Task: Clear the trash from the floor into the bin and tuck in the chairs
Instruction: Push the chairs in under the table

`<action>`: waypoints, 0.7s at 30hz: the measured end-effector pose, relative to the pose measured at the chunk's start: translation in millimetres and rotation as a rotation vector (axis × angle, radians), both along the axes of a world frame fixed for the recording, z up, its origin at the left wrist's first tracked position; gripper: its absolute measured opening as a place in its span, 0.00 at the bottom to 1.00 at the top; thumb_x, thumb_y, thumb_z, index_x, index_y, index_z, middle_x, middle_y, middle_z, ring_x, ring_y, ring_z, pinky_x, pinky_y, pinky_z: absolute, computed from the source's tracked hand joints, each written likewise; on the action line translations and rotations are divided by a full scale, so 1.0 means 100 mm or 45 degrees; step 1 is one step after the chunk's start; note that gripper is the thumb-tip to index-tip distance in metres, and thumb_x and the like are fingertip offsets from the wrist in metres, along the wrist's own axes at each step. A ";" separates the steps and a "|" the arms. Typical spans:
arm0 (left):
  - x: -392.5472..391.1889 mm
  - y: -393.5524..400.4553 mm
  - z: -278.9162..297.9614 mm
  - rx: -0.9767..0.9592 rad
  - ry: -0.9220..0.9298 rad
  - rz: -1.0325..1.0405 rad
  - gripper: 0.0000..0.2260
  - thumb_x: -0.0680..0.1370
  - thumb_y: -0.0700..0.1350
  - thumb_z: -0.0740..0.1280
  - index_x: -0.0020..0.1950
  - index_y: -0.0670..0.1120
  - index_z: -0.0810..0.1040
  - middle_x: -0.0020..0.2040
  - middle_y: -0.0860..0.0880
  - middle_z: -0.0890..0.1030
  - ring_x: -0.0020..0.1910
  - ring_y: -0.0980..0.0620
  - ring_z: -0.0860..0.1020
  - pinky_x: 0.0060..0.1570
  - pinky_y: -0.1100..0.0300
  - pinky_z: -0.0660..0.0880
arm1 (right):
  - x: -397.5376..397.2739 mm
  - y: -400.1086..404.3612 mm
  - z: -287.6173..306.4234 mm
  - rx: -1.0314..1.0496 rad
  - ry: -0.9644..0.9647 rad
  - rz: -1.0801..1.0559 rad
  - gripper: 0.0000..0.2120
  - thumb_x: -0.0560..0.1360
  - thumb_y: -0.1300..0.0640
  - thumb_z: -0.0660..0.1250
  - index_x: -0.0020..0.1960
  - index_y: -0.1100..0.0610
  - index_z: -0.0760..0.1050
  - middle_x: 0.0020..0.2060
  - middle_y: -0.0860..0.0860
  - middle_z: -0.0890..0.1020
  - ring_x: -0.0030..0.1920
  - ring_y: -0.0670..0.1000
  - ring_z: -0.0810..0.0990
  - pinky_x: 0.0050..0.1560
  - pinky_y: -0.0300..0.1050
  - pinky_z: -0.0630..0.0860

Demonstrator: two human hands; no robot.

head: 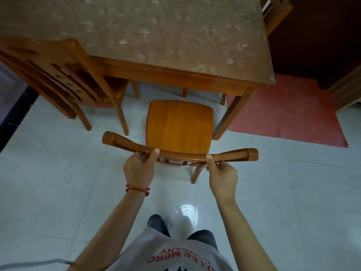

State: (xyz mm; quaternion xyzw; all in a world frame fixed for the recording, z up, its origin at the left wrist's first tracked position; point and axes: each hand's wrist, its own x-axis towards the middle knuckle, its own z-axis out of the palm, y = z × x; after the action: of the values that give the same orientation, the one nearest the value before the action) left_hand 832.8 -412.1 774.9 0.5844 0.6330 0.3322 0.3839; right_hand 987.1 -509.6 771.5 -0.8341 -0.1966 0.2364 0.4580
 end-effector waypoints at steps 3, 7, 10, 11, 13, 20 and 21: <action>0.03 0.16 -0.01 0.010 -0.006 0.001 0.18 0.73 0.50 0.68 0.26 0.48 0.67 0.24 0.53 0.69 0.26 0.59 0.67 0.32 0.66 0.65 | 0.04 0.14 0.00 -0.003 -0.005 0.000 0.10 0.73 0.43 0.64 0.36 0.47 0.74 0.27 0.36 0.75 0.28 0.39 0.77 0.25 0.25 0.65; 0.10 0.36 -0.03 0.011 -0.004 -0.012 0.17 0.73 0.50 0.68 0.28 0.45 0.69 0.25 0.52 0.70 0.27 0.59 0.68 0.32 0.66 0.65 | 0.10 0.33 0.01 0.006 0.003 -0.015 0.11 0.73 0.43 0.64 0.34 0.46 0.74 0.27 0.37 0.76 0.30 0.41 0.77 0.31 0.30 0.66; 0.15 0.51 -0.03 0.006 -0.015 -0.024 0.17 0.73 0.51 0.68 0.28 0.46 0.69 0.25 0.53 0.71 0.27 0.58 0.69 0.32 0.66 0.65 | 0.14 0.46 0.02 0.026 0.006 -0.016 0.11 0.73 0.44 0.65 0.33 0.47 0.74 0.27 0.36 0.76 0.29 0.38 0.78 0.25 0.25 0.66; 0.16 0.57 -0.03 0.000 -0.022 -0.028 0.17 0.73 0.51 0.68 0.29 0.45 0.70 0.26 0.52 0.72 0.28 0.58 0.70 0.32 0.65 0.65 | 0.16 0.51 0.02 0.032 0.009 -0.018 0.11 0.72 0.44 0.65 0.33 0.46 0.74 0.27 0.36 0.76 0.29 0.36 0.78 0.24 0.25 0.67; 0.21 0.67 -0.03 -0.011 -0.022 -0.033 0.16 0.73 0.51 0.68 0.32 0.42 0.72 0.28 0.49 0.74 0.29 0.56 0.70 0.33 0.64 0.66 | 0.21 0.61 0.02 0.027 0.019 -0.023 0.12 0.72 0.44 0.65 0.32 0.45 0.73 0.26 0.36 0.76 0.28 0.38 0.78 0.27 0.26 0.66; 0.46 1.03 -0.02 -0.010 -0.011 -0.026 0.16 0.73 0.51 0.68 0.32 0.40 0.73 0.29 0.48 0.74 0.28 0.57 0.70 0.31 0.66 0.65 | 0.48 0.97 -0.03 0.046 0.056 -0.020 0.13 0.71 0.43 0.66 0.33 0.48 0.76 0.27 0.40 0.79 0.30 0.42 0.80 0.31 0.33 0.70; 0.50 1.08 -0.02 -0.007 -0.009 -0.024 0.16 0.73 0.51 0.68 0.33 0.40 0.73 0.29 0.48 0.74 0.28 0.58 0.70 0.31 0.66 0.65 | 0.52 1.03 -0.03 0.045 0.061 -0.022 0.13 0.71 0.43 0.66 0.33 0.49 0.76 0.27 0.40 0.79 0.30 0.42 0.80 0.30 0.34 0.70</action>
State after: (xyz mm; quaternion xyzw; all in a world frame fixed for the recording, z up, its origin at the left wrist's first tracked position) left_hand 882.3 -303.9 773.2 0.5881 0.6270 0.3288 0.3909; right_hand 1039.3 -407.1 768.3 -0.8217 -0.1826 0.2487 0.4791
